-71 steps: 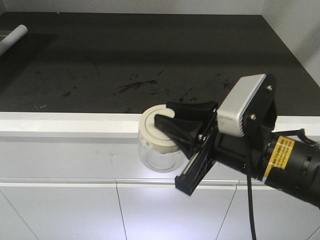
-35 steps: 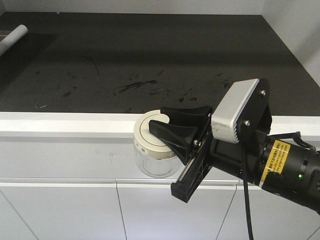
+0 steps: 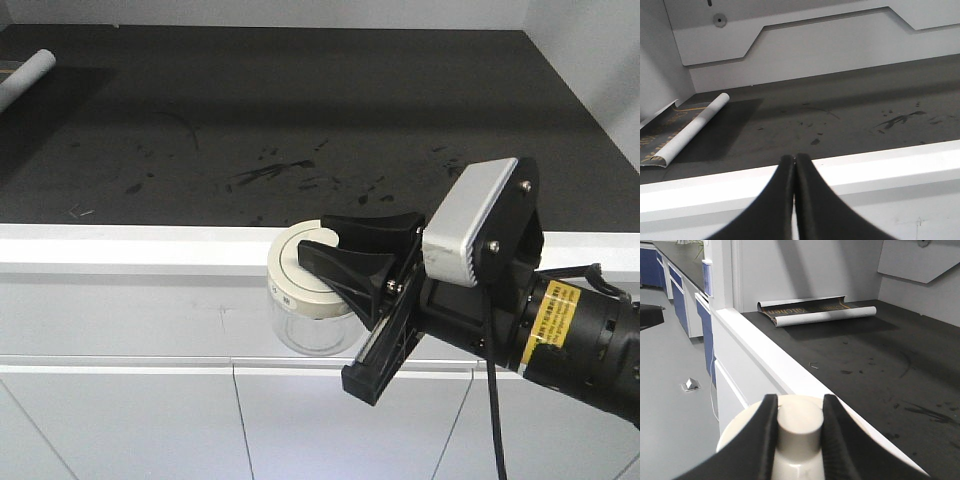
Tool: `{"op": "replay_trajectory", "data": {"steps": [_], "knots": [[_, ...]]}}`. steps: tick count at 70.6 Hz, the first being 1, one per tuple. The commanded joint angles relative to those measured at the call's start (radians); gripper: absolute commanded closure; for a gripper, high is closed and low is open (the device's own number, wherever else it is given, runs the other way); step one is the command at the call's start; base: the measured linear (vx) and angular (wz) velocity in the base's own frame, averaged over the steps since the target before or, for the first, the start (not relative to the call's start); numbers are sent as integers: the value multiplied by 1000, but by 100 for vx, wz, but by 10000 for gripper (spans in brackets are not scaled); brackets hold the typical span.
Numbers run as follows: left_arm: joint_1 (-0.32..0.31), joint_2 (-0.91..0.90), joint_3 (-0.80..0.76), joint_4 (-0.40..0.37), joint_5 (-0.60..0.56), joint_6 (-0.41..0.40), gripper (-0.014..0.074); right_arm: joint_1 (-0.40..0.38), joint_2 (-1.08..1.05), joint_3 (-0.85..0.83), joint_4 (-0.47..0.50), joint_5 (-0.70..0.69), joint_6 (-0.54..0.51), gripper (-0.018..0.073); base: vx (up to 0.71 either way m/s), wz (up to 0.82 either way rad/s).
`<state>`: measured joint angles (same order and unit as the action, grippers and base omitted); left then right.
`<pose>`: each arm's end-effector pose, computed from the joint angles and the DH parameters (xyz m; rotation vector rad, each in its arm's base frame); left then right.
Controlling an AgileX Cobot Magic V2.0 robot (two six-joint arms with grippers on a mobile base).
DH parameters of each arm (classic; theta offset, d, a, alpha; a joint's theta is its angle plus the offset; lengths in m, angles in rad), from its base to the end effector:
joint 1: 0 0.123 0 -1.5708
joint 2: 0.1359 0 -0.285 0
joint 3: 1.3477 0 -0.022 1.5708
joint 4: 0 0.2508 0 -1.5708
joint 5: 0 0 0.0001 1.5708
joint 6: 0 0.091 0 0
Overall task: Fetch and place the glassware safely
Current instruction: 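Lift the jar and pull it out of the hood toward the robot, then hold the jar in the right gripper while the base turns away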
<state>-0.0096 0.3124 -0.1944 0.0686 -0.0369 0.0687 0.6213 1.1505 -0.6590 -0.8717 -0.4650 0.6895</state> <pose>0.0855 -0.0010 0.2612 0.1168 1.5613 0.0985 0.1806 0.1676 0.3102 -0.8653 1.4636 0.6629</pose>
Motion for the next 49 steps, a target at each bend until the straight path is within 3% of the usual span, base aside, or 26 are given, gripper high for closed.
{"op": "replay_trajectory", "data": {"steps": [1, 27, 49], "knots": [[-6, 7, -27, -10, -72, -9, 603, 3, -26, -30, 27, -70, 0, 560, 0, 0], [-6, 7, -27, -10, -72, -9, 603, 3, -26, -30, 27, -70, 0, 560, -1, 6], [-6, 7, -27, -10, -72, -9, 603, 3, -26, -30, 27, -70, 0, 560, -3, 32]]}}
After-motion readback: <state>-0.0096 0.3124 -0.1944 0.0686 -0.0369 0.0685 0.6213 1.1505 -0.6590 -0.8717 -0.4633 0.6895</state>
